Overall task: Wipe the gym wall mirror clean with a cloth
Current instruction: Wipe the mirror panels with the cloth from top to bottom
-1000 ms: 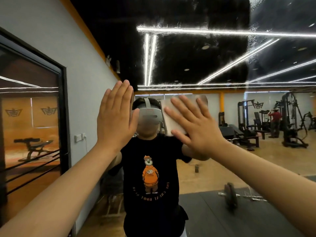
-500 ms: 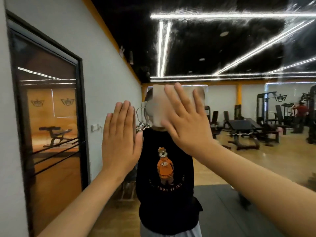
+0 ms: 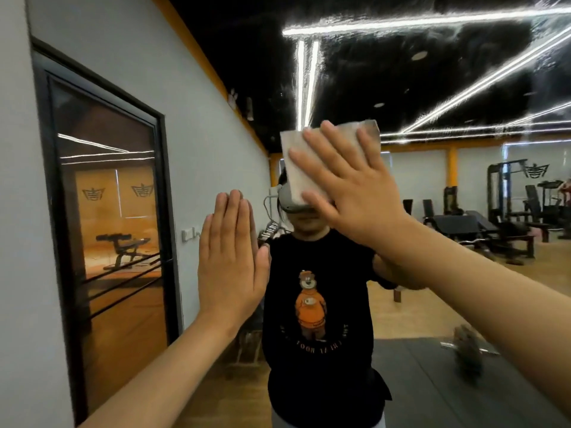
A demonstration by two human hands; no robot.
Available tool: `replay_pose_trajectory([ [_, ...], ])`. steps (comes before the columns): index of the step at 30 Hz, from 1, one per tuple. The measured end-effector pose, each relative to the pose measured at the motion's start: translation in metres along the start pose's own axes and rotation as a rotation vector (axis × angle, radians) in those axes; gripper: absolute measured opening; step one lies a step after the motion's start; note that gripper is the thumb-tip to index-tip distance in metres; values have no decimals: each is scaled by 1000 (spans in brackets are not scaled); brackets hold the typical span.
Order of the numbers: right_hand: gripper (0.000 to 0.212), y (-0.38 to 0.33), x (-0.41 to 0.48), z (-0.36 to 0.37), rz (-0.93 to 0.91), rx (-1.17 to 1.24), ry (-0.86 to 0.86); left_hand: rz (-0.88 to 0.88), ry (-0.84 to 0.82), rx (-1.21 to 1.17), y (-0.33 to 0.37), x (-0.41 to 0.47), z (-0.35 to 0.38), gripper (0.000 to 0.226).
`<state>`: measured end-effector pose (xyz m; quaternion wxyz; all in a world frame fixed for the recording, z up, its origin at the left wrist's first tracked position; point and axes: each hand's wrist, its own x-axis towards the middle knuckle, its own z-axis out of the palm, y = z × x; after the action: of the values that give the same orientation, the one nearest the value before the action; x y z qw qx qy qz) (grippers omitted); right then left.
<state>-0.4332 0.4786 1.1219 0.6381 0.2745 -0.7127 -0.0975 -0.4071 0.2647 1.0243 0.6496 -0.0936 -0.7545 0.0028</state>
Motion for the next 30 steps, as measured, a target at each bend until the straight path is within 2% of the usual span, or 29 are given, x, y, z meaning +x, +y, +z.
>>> replay_pose_trajectory([
  [4, 59, -3, 72, -6, 161, 15, 31, -1, 7, 0, 0, 0, 0, 65],
  [7, 58, -20, 89, -6, 243, 28, 8, -1, 18, -25, 1, 1, 0, 63],
  [12, 58, -57, 38, 9, 52, 25, 16, -11, 76, -139, 1, -1, -2, 59],
  [18, 61, -109, -63, 18, -98, 39, -101, -229, 255, -366, 3, -8, -8, 55],
  [20, 63, -109, -86, 21, -126, 48, -118, -251, 214, -382, 15, -26, -10, 55],
  [24, 60, -88, -102, 17, -131, 91, -105, -156, 37, -319, 51, -70, -3, 57],
  [30, 55, -61, -124, 13, -87, 89, -95, -159, 32, -218, 69, -72, 18, 56],
])
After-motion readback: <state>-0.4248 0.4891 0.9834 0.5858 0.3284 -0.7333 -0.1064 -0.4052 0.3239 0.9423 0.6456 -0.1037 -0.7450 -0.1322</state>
